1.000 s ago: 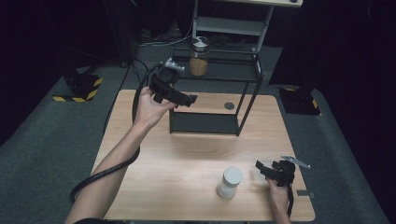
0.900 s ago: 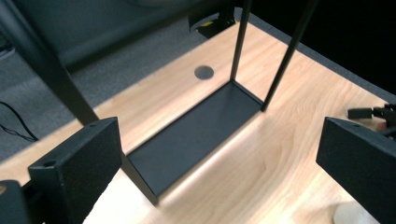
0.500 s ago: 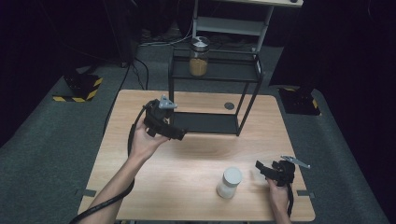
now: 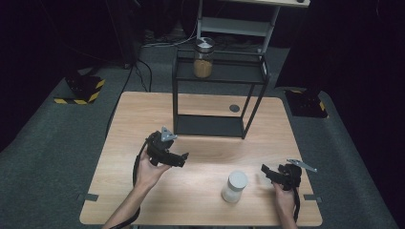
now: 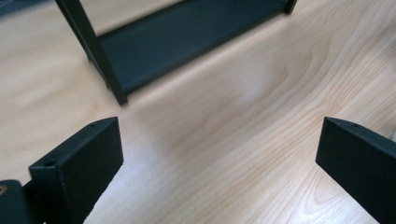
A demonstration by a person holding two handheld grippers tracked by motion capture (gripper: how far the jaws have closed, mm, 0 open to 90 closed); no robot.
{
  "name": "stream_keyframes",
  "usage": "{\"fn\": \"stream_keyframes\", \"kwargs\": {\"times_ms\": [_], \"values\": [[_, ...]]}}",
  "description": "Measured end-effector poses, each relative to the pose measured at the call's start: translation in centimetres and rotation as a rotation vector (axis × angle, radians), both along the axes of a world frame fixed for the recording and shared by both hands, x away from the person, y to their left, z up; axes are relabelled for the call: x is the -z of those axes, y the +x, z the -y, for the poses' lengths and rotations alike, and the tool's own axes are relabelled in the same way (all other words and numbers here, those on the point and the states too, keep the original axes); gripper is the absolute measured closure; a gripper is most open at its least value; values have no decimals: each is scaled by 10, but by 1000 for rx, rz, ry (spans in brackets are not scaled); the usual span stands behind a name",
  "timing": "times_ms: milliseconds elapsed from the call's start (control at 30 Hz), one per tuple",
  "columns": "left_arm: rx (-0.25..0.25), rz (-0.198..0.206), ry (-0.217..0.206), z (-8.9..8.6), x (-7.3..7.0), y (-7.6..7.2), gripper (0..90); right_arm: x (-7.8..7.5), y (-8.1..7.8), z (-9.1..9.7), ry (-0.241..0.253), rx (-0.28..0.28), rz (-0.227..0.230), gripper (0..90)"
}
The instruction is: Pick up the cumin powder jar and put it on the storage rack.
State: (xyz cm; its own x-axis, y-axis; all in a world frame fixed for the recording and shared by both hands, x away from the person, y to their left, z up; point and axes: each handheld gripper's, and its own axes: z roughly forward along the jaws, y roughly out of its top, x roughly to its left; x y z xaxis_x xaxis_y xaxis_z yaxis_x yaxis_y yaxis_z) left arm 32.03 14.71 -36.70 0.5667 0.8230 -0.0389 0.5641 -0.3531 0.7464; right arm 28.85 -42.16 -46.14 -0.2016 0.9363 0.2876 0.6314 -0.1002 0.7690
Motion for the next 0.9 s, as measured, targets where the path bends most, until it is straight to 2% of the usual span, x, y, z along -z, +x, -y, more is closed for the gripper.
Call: {"fn": "stream_keyframes", "kwargs": {"times_ms": [133, 333, 500, 567, 667, 900], "values": [[-26, -26, -19, 1, 24, 0, 7, 0, 0, -1, -6, 1, -1, 92], [-54, -31, 8, 10, 47, -3, 7, -1, 0, -3, -15, 1, -1, 93], [-85, -32, 11, 12, 60, -3, 6, -2, 1, -4, -24, 0, -2, 93], [-105, -19, 16, 13, 64, -5, 6, -2, 1, -5, -27, 1, -2, 93], [-125, -11, -4, 12, 70, -7, 5, -2, 1, -6, -34, 1, -3, 93], [-134, -21, -14, 13, 79, -7, 5, -3, 1, -7, -42, 0, -3, 93]]}}
